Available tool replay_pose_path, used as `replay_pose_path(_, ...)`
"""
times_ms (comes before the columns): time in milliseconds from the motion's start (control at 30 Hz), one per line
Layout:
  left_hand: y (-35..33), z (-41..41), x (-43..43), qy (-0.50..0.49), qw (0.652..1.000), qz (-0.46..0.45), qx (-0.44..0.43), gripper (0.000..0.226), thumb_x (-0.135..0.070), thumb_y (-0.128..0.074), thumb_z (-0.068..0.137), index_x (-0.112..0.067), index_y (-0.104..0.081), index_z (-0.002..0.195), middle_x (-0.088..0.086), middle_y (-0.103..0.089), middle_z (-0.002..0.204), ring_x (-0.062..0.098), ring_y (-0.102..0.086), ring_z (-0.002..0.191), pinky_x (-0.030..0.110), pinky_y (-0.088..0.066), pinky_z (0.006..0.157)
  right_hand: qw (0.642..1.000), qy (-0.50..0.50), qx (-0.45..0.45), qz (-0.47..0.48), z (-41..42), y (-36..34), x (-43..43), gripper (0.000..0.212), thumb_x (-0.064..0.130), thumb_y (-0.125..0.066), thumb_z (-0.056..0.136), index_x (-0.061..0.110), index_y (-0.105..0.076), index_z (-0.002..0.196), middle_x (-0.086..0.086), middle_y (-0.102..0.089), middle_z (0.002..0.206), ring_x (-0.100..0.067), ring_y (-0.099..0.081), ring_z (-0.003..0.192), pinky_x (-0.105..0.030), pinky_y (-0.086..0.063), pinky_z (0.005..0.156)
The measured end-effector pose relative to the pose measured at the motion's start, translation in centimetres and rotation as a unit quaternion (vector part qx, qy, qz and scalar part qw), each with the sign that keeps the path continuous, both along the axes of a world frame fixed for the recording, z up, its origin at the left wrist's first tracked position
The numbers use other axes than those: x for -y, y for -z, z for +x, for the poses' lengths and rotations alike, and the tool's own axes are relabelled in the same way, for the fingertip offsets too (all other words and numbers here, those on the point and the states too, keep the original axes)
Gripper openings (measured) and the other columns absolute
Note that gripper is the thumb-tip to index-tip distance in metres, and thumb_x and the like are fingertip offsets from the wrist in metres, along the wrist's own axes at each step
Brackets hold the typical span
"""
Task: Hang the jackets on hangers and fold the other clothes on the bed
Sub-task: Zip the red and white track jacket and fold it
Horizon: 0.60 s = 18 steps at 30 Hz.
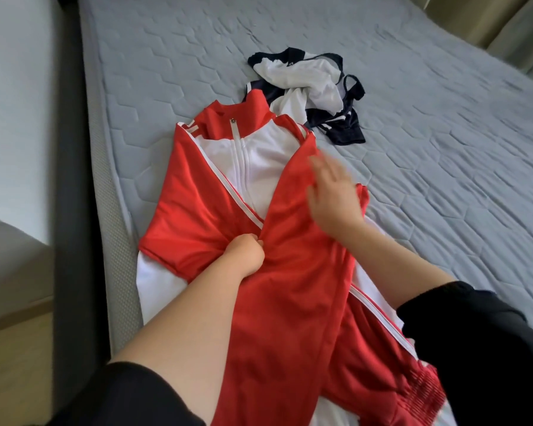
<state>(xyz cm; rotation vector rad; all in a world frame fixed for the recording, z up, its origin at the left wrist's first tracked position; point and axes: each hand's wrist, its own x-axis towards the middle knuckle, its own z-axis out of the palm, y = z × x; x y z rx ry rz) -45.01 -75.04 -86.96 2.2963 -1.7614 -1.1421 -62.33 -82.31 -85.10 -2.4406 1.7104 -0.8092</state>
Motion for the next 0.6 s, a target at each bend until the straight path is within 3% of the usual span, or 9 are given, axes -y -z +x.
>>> replay_pose_path(33, 0.0, 0.0, -0.1, 0.002, 1.000, -0.003, 0.000, 0.036, -0.023, -0.032, 0.103, -0.002, -0.054, 0.124, 0.020, -0.051, 0.134, 0.033, -0.047, 0.124, 0.032, -0.036, 0.096, 0.991, -0.055, -0.112, 0.045, 0.3, 0.8, -0.1, 0.057, 0.025, -0.048, 0.094, 0.013, -0.032, 0.148, -0.009, -0.028, 0.156, -0.025, -0.021, 0.145, -0.041, -0.011, 0.117)
replay_pose_path(67, 0.0, 0.0, -0.2, 0.002, 1.000, -0.007, 0.000, 0.036, -0.022, -0.032, 0.103, 0.000, -0.054, 0.120, 0.020, -0.052, 0.132, 0.034, -0.048, 0.122, 0.032, -0.036, 0.095, 0.978, -0.038, -0.181, 0.098, 0.0, 1.4, 0.2, 0.060, 0.035, -0.042, 0.097, 0.016, -0.024, 0.151, -0.006, -0.018, 0.160, -0.022, -0.012, 0.147, -0.044, -0.006, 0.117)
replay_pose_path(100, 0.1, 0.1, -0.3, 0.001, 1.000, -0.011, -0.002, 0.035, -0.022, -0.031, 0.103, 0.001, -0.055, 0.116, 0.021, -0.053, 0.131, 0.034, -0.048, 0.121, 0.032, -0.036, 0.093, 0.971, 0.038, -0.179, 0.151, -0.4, 1.4, 0.7, 0.062, 0.042, -0.036, 0.099, 0.016, -0.017, 0.153, -0.005, -0.011, 0.161, -0.021, -0.006, 0.148, -0.046, -0.004, 0.117)
replay_pose_path(133, 0.2, 0.1, -0.4, -0.002, 1.000, -0.014, -0.006, 0.035, -0.022, -0.031, 0.103, 0.001, -0.055, 0.114, 0.021, -0.053, 0.129, 0.034, -0.049, 0.120, 0.032, -0.036, 0.092, 0.965, 0.135, -0.118, 0.192, -0.8, 0.9, 1.1, 0.065, 0.044, -0.033, 0.100, 0.014, -0.014, 0.153, -0.007, -0.008, 0.161, -0.022, -0.004, 0.148, -0.049, -0.003, 0.117)
replay_pose_path(200, 0.5, 0.2, -0.4, -0.016, 0.999, -0.025, -0.026, 0.031, -0.022, -0.035, 0.102, -0.001, -0.056, 0.112, 0.020, -0.055, 0.126, 0.034, -0.051, 0.117, 0.032, -0.037, 0.088, 0.957, 0.222, -0.008, 0.184, -0.6, 0.3, 1.7, 0.066, 0.045, -0.030, 0.099, 0.010, -0.013, 0.153, -0.012, -0.007, 0.161, -0.026, -0.002, 0.148, -0.052, -0.001, 0.117)
replay_pose_path(300, 0.9, 0.6, -1.1, -0.049, 0.994, -0.060, -0.071, 0.020, -0.021, -0.044, 0.098, -0.009, -0.056, 0.108, 0.012, -0.062, 0.114, 0.031, -0.056, 0.107, 0.027, -0.036, 0.076, 0.987, 0.097, -0.085, 0.097, 2.0, 1.4, -0.6, 0.065, 0.046, -0.029, 0.097, 0.018, -0.014, 0.153, -0.008, -0.007, 0.161, -0.025, -0.001, 0.149, -0.048, 0.007, 0.115)
replay_pose_path(400, 0.7, 1.0, -2.6, -0.095, 0.975, -0.112, -0.168, 0.020, -0.014, -0.051, 0.094, -0.012, -0.058, 0.113, 0.003, -0.062, 0.099, 0.024, -0.060, 0.098, 0.019, -0.036, 0.072, 0.967, 0.099, -0.155, 0.174, 1.5, 3.3, -3.8, 0.061, 0.044, -0.028, 0.099, 0.019, -0.015, 0.153, -0.005, -0.007, 0.162, -0.019, -0.001, 0.149, -0.053, 0.002, 0.117)
replay_pose_path(500, 0.1, 2.6, -5.4, -0.090, 0.952, -0.180, -0.229, 0.034, -0.006, -0.051, 0.093, -0.010, -0.057, 0.126, 0.005, -0.061, 0.118, 0.012, -0.057, 0.101, 0.008, -0.035, 0.083, 0.985, 0.098, -0.109, 0.092, 1.6, 3.0, -6.6, 0.056, 0.035, -0.035, 0.098, 0.012, -0.029, 0.149, -0.010, -0.020, 0.159, -0.024, -0.012, 0.148, -0.054, -0.004, 0.116)
replay_pose_path(600, 0.5, 5.4, -9.1, 0.028, 0.956, -0.262, -0.128, 0.040, -0.002, -0.049, 0.093, -0.007, -0.054, 0.132, 0.008, -0.047, 0.141, 0.017, -0.043, 0.130, 0.010, -0.021, 0.107, 0.989, 0.037, -0.103, 0.104, 4.1, 3.6, -10.4, 0.058, 0.038, -0.032, 0.096, 0.014, -0.030, 0.149, -0.008, -0.023, 0.158, -0.024, -0.014, 0.147, -0.053, -0.007, 0.116)
